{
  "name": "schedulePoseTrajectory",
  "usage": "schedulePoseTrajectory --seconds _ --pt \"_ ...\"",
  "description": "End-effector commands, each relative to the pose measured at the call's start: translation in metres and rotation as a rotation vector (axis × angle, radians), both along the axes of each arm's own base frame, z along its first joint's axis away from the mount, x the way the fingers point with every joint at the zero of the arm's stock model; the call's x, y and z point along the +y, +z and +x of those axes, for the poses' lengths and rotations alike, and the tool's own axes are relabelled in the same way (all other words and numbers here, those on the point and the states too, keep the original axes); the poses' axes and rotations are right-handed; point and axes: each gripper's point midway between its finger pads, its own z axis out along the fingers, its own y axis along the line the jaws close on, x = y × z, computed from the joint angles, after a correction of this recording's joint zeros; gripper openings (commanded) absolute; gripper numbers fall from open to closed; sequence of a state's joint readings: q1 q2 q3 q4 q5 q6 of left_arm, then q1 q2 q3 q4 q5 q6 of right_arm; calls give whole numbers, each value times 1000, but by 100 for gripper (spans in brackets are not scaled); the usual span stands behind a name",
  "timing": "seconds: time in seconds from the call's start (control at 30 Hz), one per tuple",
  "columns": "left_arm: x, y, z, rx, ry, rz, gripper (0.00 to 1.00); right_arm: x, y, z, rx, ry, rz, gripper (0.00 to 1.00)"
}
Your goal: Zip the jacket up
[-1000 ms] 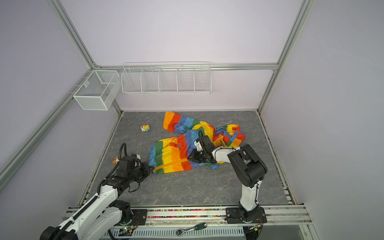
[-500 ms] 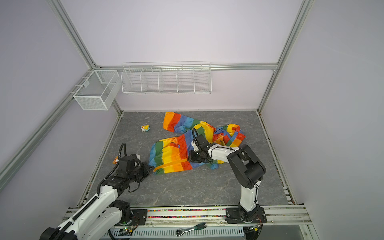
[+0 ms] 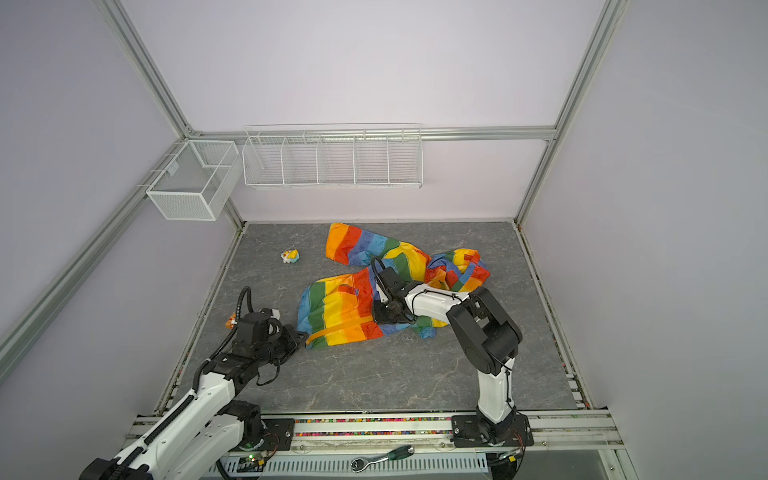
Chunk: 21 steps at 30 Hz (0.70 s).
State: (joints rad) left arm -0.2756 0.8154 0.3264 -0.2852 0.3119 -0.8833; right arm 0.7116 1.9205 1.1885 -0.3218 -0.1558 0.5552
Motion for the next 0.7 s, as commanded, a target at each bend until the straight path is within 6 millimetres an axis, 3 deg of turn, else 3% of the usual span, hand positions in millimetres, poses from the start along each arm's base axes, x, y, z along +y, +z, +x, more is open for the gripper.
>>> schedulePoseTrajectory --seconds 0.0,0.37,0.5,0.67 --pt "0 -2 -2 1 4 -8 0 -29 -44 -21 73 16 -198 25" --pt "0 -2 -3 1 5 -13 0 -39 -60 -25 81 5 -268 16" --pt "0 -2 -3 -1 4 -13 0 -37 -54 -22 72 -6 -250 11" --pt "1 -2 -4 0 8 -9 0 -31 -29 -14 32 -24 -197 8"
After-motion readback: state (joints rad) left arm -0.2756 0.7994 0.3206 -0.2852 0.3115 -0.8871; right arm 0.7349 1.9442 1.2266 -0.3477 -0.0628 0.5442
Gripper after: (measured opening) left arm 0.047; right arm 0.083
